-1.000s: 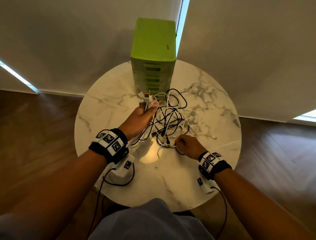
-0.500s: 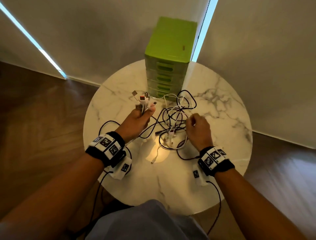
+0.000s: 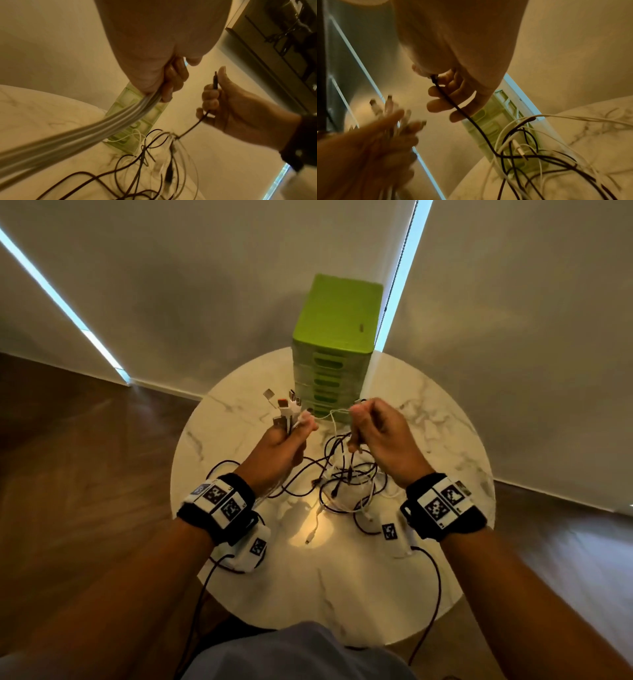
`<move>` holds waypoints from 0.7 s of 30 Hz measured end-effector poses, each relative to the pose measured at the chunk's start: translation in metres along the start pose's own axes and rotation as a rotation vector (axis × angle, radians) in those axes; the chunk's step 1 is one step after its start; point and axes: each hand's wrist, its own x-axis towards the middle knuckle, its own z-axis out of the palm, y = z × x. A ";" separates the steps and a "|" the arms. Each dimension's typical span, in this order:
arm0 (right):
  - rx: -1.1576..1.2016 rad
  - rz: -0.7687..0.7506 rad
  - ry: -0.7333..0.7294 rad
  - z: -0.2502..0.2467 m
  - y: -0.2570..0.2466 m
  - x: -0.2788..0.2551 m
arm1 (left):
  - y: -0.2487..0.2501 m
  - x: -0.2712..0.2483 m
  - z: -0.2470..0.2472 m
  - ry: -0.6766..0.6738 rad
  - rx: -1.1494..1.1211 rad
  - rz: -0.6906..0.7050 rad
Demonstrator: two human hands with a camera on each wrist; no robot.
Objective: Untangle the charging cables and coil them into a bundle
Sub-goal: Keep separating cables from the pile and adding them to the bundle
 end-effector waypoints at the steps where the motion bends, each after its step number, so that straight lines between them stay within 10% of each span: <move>1: -0.036 0.007 -0.042 0.010 0.001 -0.005 | 0.004 0.000 -0.002 -0.012 -0.028 0.010; 9: 0.147 0.039 -0.174 0.047 -0.004 -0.017 | 0.008 0.002 -0.032 -0.333 -0.154 0.028; 21: -0.459 -0.023 -0.150 0.087 0.020 -0.022 | 0.021 0.027 -0.066 -0.171 -0.502 -0.060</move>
